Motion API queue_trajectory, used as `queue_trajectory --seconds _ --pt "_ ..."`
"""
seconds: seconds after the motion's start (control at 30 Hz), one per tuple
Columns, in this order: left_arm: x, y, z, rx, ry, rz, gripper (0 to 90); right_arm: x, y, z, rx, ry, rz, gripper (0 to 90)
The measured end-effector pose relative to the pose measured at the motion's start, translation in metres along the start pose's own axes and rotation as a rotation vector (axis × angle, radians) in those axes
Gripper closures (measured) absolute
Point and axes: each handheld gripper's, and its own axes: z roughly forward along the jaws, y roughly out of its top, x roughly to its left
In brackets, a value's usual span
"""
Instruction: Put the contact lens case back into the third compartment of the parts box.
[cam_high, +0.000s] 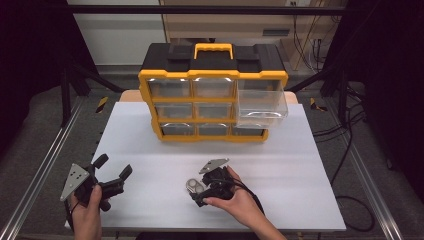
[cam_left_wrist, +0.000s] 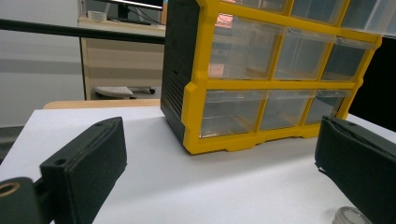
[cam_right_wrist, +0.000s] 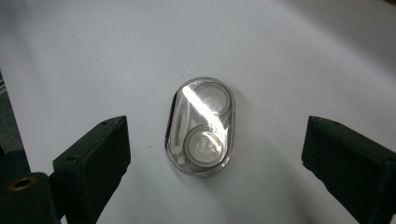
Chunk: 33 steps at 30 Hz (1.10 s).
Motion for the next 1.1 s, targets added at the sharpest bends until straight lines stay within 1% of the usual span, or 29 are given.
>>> queue_trajectory --seconds 0.1,0.13,0.17,0.2,0.23,0.27,0.37,0.4,0.47,0.53,0.6,0.63,0.67,0.7,0.73,0.77,0.87,0.93,1.0,1.1 --pt "0.000 0.000 0.000 0.001 0.000 0.000 2.0 0.001 0.001 0.002 0.010 0.003 -0.004 8.4" --pt "0.000 0.000 0.000 0.001 0.000 0.000 2.0 0.002 0.001 0.004 0.014 0.008 0.002 8.5" --pt "0.000 0.000 0.000 0.001 -0.001 0.000 2.0 0.003 0.001 0.005 0.014 0.011 -0.010 8.5" --pt "0.000 0.000 0.000 0.001 -0.001 0.001 2.0 0.005 0.001 0.009 0.029 0.010 -0.008 8.8" --pt "0.000 0.000 0.000 0.001 -0.001 0.001 2.0 0.005 0.001 0.009 0.029 0.010 -0.008 8.8" --pt "0.000 0.000 0.000 0.000 -0.001 0.001 2.0 0.006 0.001 0.012 0.042 0.013 -0.008 10.7" --pt "0.000 0.000 0.000 0.000 -0.001 0.001 2.0 0.007 0.002 0.015 0.056 0.015 -0.010 12.8" --pt "0.000 0.000 0.000 0.000 -0.001 0.001 2.0 0.007 0.002 0.018 0.059 0.018 -0.016 17.6" --pt "0.000 0.000 0.000 0.001 -0.001 0.001 2.0 0.007 0.002 0.019 0.065 0.015 -0.020 19.1" --pt "0.000 0.000 0.000 0.001 -0.003 0.001 2.1 0.009 0.002 0.021 0.069 0.010 -0.024 25.2" --pt "0.000 0.000 0.000 0.001 -0.003 0.001 2.1 0.009 0.002 0.022 0.070 0.002 -0.031 26.4" --pt "0.000 0.000 0.000 0.002 -0.004 0.002 2.1 0.010 0.002 0.023 0.073 0.000 -0.033 30.2" --pt "0.000 0.000 0.000 0.002 -0.004 0.002 2.1 0.010 0.002 0.023 0.073 0.000 -0.033 30.2" --pt "0.000 0.000 0.000 0.002 -0.003 0.002 2.1 0.011 0.002 0.024 0.079 -0.004 -0.036 33.2" --pt "0.000 0.000 0.000 0.002 -0.003 0.002 2.1 0.011 0.002 0.024 0.079 -0.004 -0.036 33.2" --pt "0.000 0.000 0.000 0.001 -0.003 0.002 2.1 0.011 0.002 0.025 0.081 -0.004 -0.046 34.5" --pt "0.000 0.000 0.000 0.002 -0.004 0.002 2.1 0.013 0.002 0.025 0.076 -0.022 -0.055 37.6" --pt "0.000 0.000 0.000 0.002 -0.004 0.002 2.1 0.013 0.002 0.025 0.077 -0.033 -0.055 41.0" --pt "0.000 0.000 0.000 0.003 -0.004 0.003 2.1 0.012 0.001 0.024 0.074 -0.050 -0.064 46.7" --pt "0.000 0.000 0.001 0.005 -0.004 0.004 2.1 0.012 0.000 0.024 0.062 -0.053 -0.062 47.1"
